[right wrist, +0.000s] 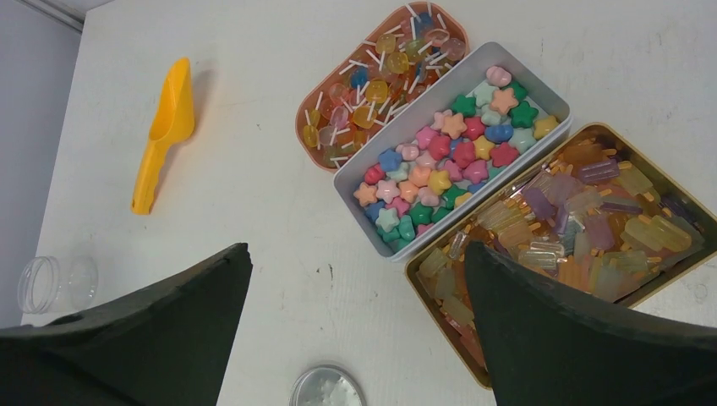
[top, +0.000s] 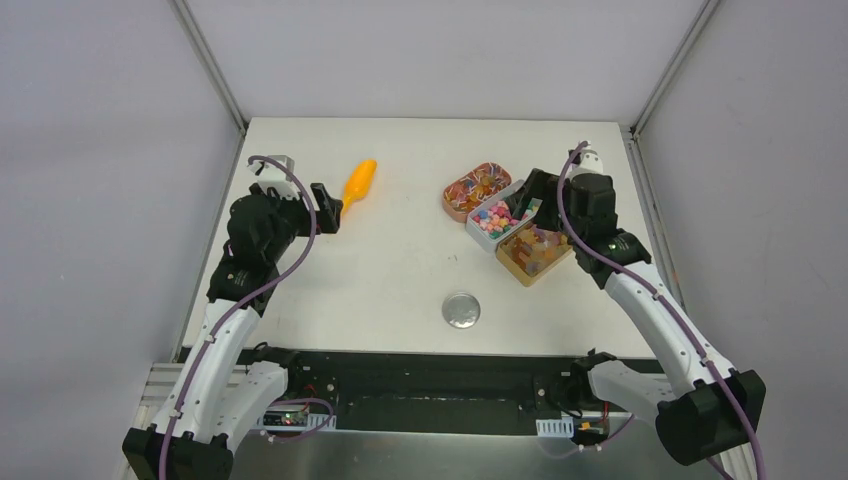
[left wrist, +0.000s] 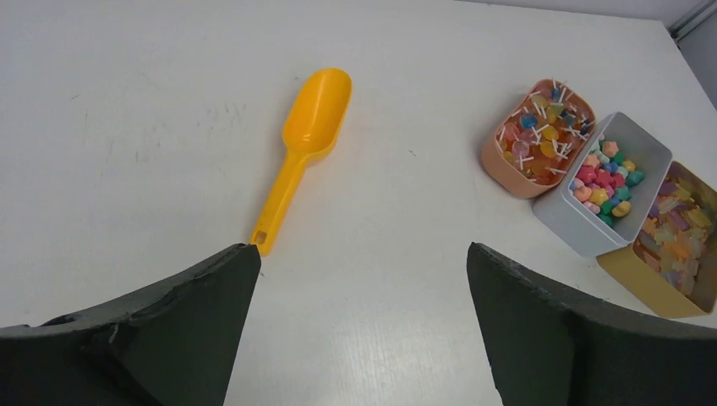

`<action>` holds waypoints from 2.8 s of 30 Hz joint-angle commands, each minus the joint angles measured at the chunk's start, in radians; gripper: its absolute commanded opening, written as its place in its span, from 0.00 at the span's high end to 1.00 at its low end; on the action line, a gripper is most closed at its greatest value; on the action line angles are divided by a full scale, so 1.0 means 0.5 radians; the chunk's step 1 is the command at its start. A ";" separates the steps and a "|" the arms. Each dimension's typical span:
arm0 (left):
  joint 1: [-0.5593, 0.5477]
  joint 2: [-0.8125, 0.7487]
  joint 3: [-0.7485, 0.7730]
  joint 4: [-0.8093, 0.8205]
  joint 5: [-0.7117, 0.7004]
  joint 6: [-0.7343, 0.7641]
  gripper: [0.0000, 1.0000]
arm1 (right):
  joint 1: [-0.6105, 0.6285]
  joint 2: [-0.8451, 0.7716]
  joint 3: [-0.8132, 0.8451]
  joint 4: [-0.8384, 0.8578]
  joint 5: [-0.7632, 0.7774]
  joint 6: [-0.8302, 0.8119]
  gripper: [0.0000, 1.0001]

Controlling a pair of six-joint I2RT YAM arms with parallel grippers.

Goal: Pack the candies
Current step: Pick up the packing bottle from the center of the board.

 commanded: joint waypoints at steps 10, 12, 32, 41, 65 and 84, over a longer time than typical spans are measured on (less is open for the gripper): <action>-0.016 0.033 0.059 -0.014 -0.357 -0.048 0.02 | 0.003 -0.020 0.060 0.040 0.065 0.024 0.00; -0.016 0.041 0.069 -0.050 -0.509 -0.102 0.01 | 0.005 -0.023 0.053 0.048 0.067 0.024 0.00; 0.389 0.543 0.000 -0.502 -1.055 -0.681 0.25 | 0.006 -0.130 -0.028 0.207 -0.226 -0.001 0.00; 0.607 0.865 -0.024 -0.375 -0.926 -0.688 0.46 | 0.006 -0.240 -0.020 0.240 -0.351 -0.047 0.00; 0.607 0.820 0.036 -0.438 -0.636 -0.572 1.00 | 0.029 -0.328 -0.026 0.232 -0.370 -0.072 0.00; -0.539 1.052 0.524 -0.554 -0.507 -0.784 1.00 | 0.031 -0.370 -0.053 0.270 -0.405 -0.017 0.00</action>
